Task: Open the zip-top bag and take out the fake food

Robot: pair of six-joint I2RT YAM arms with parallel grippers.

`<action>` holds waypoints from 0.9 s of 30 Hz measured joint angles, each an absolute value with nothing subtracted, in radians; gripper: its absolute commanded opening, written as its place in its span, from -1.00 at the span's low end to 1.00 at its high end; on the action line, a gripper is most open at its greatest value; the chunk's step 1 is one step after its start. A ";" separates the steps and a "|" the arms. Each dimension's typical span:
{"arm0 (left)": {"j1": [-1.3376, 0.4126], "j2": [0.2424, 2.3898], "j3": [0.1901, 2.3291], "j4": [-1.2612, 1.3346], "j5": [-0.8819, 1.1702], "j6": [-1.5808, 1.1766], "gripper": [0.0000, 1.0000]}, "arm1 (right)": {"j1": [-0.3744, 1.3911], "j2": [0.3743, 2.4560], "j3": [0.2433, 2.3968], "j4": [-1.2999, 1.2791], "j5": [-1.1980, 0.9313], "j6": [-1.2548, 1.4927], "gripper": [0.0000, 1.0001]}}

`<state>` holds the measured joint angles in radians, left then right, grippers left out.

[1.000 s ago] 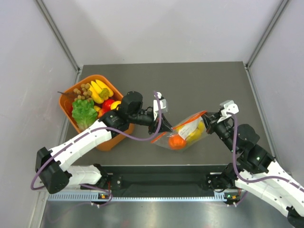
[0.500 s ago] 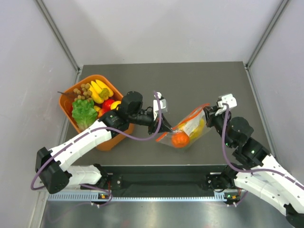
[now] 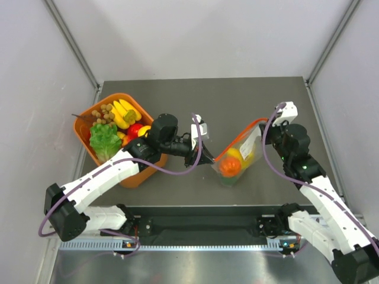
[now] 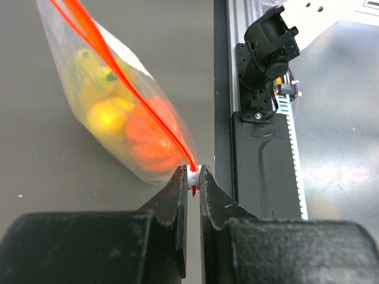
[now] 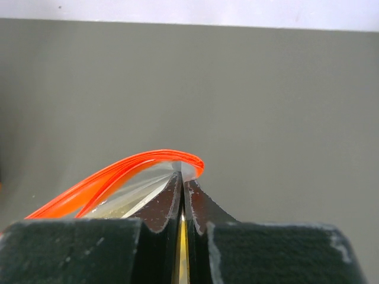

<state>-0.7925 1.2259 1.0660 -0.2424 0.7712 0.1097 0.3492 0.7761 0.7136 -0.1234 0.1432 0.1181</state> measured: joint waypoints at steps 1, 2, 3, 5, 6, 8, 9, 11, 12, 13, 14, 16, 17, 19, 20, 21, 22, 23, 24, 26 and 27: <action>-0.793 1.226 1.066 -0.242 0.771 0.110 -1.00 | 0.342 0.791 0.714 -0.117 0.124 0.125 -0.99; -0.793 1.226 1.066 -0.242 0.771 0.108 -1.00 | 0.337 0.801 0.714 -0.112 0.109 0.129 -0.99; -0.793 1.226 1.066 -0.242 0.772 0.107 -1.00 | 0.334 0.810 0.714 -0.111 0.096 0.134 -1.00; -0.793 1.226 1.066 -0.238 0.773 0.094 -1.00 | 0.328 0.818 0.714 -0.111 0.070 0.147 -0.96; -0.794 1.226 1.065 -0.234 0.773 0.084 -1.00 | 0.326 0.819 0.714 -0.113 0.059 0.155 -0.74; -0.795 1.226 1.058 -0.223 0.767 0.063 -1.00 | 0.322 0.817 0.715 -0.114 0.041 0.182 -0.44; -0.796 1.226 1.054 -0.217 0.760 0.052 -1.00 | 0.320 0.814 0.715 -0.118 0.028 0.196 -0.19; -0.801 1.226 1.042 -0.194 0.733 0.030 -1.00 | 0.318 0.796 0.714 -0.135 -0.003 0.226 -0.06; -0.803 1.226 1.033 -0.178 0.714 0.017 -1.00 | 0.318 0.784 0.714 -0.144 -0.012 0.239 0.15; -0.806 1.226 1.024 -0.166 0.697 0.006 -1.00 | 0.318 0.759 0.713 -0.156 -0.023 0.263 0.17; -0.809 1.226 1.017 -0.157 0.678 -0.002 -1.00 | 0.317 0.728 0.707 -0.163 -0.030 0.287 0.18; -0.814 1.226 1.004 -0.141 0.636 -0.017 -1.00 | 0.317 0.660 0.686 -0.164 -0.043 0.329 0.21; -0.819 1.227 1.000 -0.135 0.612 -0.025 -1.00 | 0.317 0.617 0.667 -0.162 -0.050 0.361 0.22; -0.828 1.227 0.996 -0.127 0.577 -0.031 -1.00 | 0.317 0.553 0.625 -0.154 -0.067 0.414 0.25; -0.832 1.227 0.996 -0.124 0.562 -0.033 -1.00 | 0.317 0.516 0.597 -0.143 -0.079 0.445 0.25; -0.835 1.227 0.996 -0.120 0.553 -0.035 -1.00 | 0.317 0.487 0.569 -0.141 -0.093 0.476 0.25; -0.840 1.227 0.996 -0.117 0.543 -0.036 -1.00 | 0.318 0.471 0.549 -0.138 -0.104 0.497 0.25; -0.843 1.227 0.995 -0.113 0.537 -0.036 -1.00 | 0.318 0.461 0.527 -0.136 -0.116 0.522 0.25; -0.849 1.228 0.995 -0.110 0.533 -0.036 -1.00 | 0.318 0.458 0.513 -0.136 -0.126 0.541 0.25; -0.859 1.229 0.993 -0.106 0.530 -0.035 -1.00 | 0.318 0.459 0.495 -0.139 -0.137 0.569 0.25; -0.864 1.229 0.992 -0.105 0.530 -0.035 -1.00 | 0.318 0.459 0.491 -0.139 -0.141 0.578 0.25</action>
